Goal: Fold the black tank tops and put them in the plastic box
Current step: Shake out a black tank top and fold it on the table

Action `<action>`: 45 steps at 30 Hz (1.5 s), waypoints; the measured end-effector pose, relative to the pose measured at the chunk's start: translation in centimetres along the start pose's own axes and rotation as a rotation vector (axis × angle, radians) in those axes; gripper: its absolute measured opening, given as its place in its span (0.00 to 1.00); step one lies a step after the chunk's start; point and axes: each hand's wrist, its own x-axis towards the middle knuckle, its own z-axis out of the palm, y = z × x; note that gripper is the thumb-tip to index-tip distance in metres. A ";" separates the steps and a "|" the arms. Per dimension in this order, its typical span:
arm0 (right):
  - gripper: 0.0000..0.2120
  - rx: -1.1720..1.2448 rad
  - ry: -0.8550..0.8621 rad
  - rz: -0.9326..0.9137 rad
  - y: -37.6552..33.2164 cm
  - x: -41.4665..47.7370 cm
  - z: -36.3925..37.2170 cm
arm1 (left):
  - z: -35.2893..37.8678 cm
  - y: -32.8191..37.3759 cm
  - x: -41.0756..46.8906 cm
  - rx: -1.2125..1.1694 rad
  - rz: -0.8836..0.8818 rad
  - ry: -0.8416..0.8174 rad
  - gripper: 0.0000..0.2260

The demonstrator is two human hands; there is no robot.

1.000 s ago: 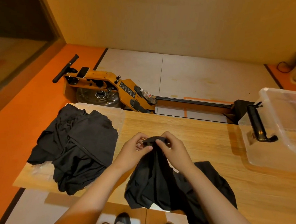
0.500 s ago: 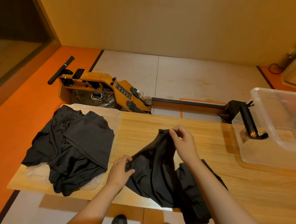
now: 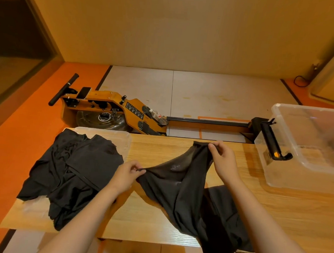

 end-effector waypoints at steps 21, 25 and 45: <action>0.08 -0.009 0.108 -0.421 -20.2 7.2 -12.7 | -19.0 28.0 -1.5 -0.013 0.494 0.002 0.06; 0.07 -0.087 0.159 -0.479 -22.9 7.6 -14.1 | -19.7 31.1 -1.6 0.001 0.536 0.156 0.07; 0.08 -0.259 0.152 -0.730 -29.8 7.0 -19.4 | -20.9 39.2 -6.0 0.075 0.711 0.349 0.08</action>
